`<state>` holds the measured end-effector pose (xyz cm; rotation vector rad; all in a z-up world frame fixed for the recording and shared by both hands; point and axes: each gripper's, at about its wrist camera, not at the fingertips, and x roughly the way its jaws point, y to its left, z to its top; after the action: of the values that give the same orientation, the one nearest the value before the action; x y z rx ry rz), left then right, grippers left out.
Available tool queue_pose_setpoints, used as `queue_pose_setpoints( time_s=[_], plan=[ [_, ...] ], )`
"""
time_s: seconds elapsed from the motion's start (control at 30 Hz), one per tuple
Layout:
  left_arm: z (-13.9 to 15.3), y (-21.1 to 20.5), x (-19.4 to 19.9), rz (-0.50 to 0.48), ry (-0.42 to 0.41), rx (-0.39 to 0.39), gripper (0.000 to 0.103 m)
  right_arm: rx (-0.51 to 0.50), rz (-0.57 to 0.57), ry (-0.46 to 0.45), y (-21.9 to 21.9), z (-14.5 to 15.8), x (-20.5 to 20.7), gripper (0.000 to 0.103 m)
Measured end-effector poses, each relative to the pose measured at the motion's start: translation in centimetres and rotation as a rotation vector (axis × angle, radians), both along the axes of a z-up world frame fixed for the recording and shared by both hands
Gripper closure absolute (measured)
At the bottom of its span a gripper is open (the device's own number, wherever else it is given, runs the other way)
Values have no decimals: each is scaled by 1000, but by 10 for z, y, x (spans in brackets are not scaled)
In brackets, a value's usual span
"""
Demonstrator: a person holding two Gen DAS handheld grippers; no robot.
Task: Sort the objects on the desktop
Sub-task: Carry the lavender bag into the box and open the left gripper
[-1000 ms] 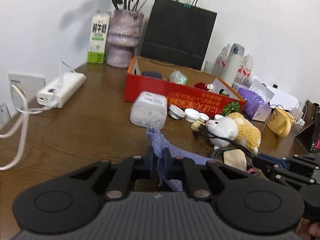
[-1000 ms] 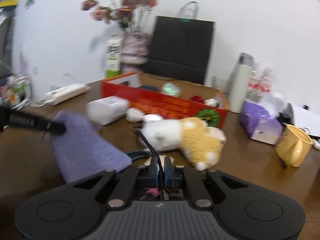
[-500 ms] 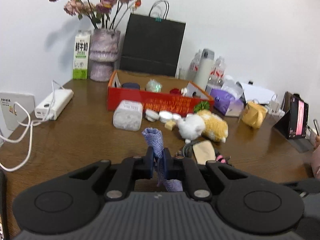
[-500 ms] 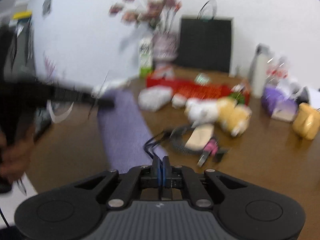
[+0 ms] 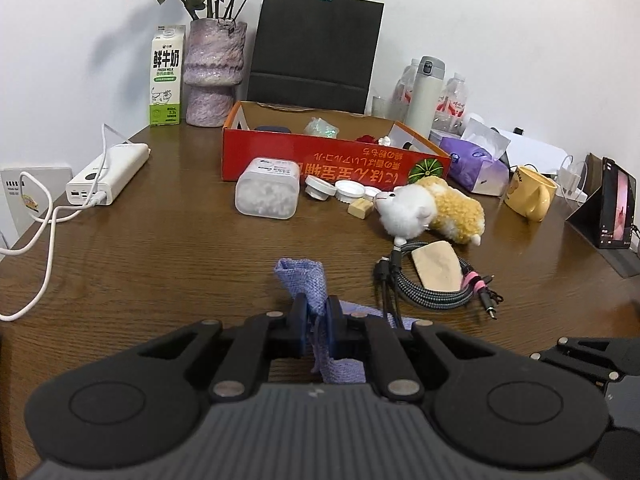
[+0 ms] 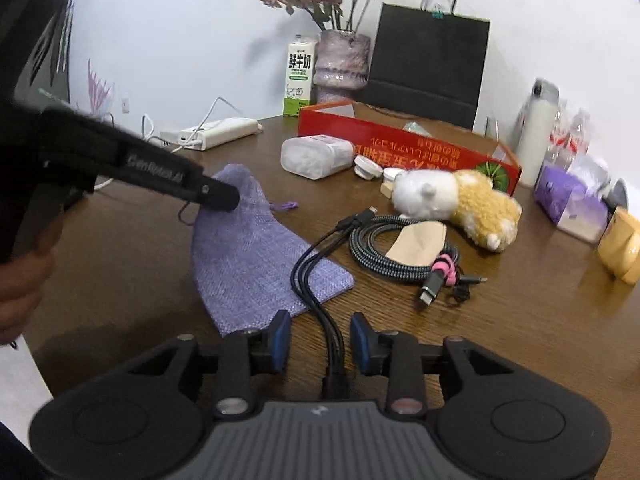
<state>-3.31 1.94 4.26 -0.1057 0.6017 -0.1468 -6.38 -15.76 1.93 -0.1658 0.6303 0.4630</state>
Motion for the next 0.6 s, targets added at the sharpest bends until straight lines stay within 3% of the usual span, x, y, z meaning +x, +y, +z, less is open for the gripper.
queue_pose_setpoints(
  time_s=[0.03, 0.13, 0.27, 0.43, 0.6],
  plan=[
    [0, 0, 0, 2, 1, -2, 93, 37, 9, 20, -3, 0, 2, 97],
    [4, 0, -4, 6, -12, -11, 93, 20, 5, 16, 2, 4, -2, 98],
    [19, 0, -8, 7, -54, -18, 93, 48, -27, -107, 1, 33, -20, 98],
    [76, -2, 13, -103, -163, -79, 94, 42, -4, -225, -3, 80, -13, 98],
    [131, -8, 72, -118, -230, -65, 94, 10, -28, -362, -11, 129, 32, 98]
  ],
)
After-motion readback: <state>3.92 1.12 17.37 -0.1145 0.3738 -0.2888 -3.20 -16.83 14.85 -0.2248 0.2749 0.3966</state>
